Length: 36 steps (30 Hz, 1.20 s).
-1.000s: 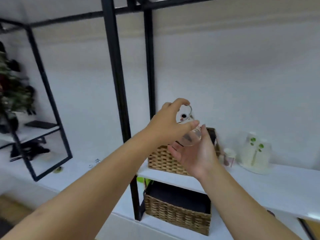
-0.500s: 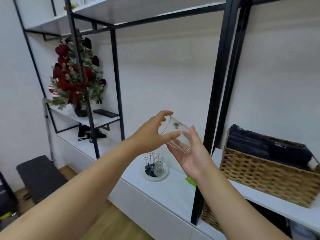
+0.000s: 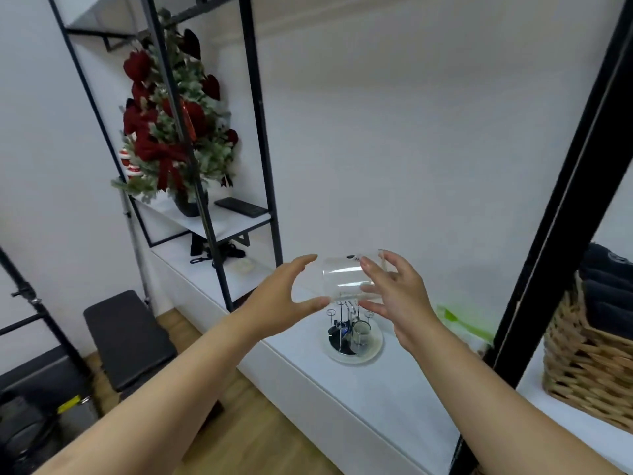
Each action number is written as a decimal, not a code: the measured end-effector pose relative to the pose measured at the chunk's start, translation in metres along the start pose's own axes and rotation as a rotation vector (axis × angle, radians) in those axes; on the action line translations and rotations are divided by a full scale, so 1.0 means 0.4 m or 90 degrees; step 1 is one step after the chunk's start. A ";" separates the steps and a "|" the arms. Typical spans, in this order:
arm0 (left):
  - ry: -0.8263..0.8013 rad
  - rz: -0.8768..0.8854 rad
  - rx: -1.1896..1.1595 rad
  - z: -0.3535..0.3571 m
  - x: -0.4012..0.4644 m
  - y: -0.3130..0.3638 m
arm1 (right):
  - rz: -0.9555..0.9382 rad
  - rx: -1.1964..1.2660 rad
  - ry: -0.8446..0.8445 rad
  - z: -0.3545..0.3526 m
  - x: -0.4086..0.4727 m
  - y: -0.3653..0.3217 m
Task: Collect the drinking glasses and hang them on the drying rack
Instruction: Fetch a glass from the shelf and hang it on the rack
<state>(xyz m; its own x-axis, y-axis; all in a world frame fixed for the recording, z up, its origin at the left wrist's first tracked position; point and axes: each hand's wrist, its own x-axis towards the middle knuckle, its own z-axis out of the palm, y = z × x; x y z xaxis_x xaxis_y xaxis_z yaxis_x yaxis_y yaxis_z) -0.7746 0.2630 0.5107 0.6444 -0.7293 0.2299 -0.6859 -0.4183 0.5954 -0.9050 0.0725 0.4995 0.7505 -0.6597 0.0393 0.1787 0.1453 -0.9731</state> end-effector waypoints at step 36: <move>-0.310 0.027 -0.078 0.485 0.767 -0.792 | 0.003 -0.492 0.226 0.096 0.641 0.731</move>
<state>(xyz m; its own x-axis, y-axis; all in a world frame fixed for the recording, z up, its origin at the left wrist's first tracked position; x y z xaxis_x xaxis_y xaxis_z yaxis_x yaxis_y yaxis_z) -0.4252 0.0670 0.2433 0.3647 -0.9242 -0.1128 -0.6441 -0.3380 0.6862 -0.6359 -0.0261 0.2338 0.4832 -0.8712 0.0863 -0.4063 -0.3105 -0.8594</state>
